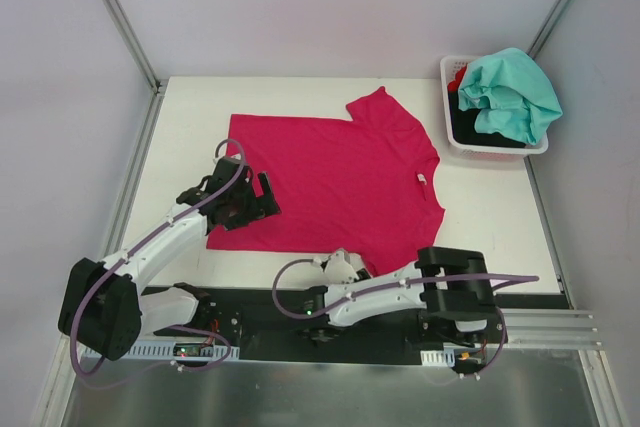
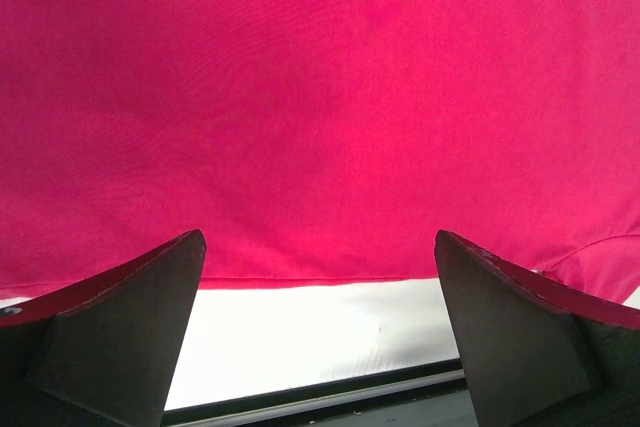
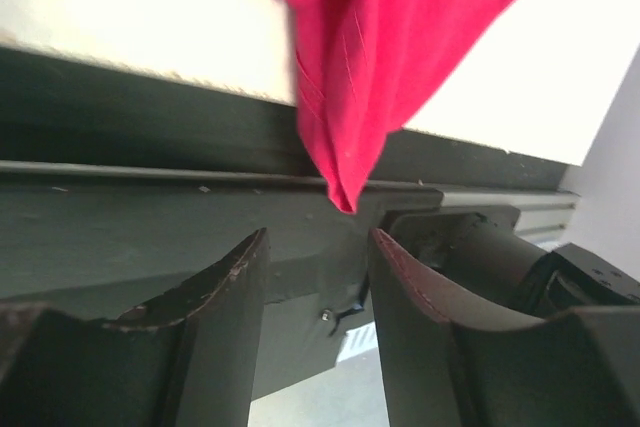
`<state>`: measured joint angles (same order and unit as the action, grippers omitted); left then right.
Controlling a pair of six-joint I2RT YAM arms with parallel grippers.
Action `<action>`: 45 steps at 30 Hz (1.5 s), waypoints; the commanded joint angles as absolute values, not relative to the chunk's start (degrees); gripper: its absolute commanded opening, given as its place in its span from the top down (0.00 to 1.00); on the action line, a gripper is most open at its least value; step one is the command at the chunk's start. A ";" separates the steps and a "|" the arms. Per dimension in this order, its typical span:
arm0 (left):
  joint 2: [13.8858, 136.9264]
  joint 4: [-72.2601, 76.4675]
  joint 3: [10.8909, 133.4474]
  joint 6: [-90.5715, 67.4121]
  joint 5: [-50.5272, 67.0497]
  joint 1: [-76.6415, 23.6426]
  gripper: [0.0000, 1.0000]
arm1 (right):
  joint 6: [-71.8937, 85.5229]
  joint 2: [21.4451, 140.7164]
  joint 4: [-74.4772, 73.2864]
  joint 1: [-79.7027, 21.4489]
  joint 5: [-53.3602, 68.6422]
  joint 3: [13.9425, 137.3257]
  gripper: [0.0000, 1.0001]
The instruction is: Fold and stack the t-shirts
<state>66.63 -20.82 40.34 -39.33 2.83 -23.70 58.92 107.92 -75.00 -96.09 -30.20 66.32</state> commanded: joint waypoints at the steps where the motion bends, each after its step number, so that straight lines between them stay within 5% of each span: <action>1: 65.04 -20.30 39.73 -37.97 3.78 -24.26 0.01 | 56.70 101.09 -94.40 -91.51 -37.08 74.17 0.52; 8: 66.36 -20.39 41.13 -37.09 5.01 -24.26 0.01 | 45.81 92.37 -84.56 -82.62 -40.78 75.06 0.55; 15: 66.79 -20.39 41.22 -37.35 4.66 -24.26 0.01 | 40.61 95.53 -76.21 -80.60 -37.10 72.07 0.69; 27: 68.38 -20.39 41.57 -37.79 3.69 -24.96 0.01 | 50.70 84.82 -41.15 -81.47 -29.52 52.12 0.66; 38: 68.20 -20.39 41.31 -39.02 2.64 -25.93 0.01 | 51.42 84.99 -35.68 -80.42 -33.66 50.54 0.71; 45: 68.55 -20.39 41.66 -39.02 2.11 -26.37 0.01 | 56.06 84.90 -44.62 -80.07 -37.52 49.75 0.70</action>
<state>68.23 -20.60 40.36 -38.35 3.49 -25.76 51.77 86.91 -37.95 -80.31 -32.95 49.78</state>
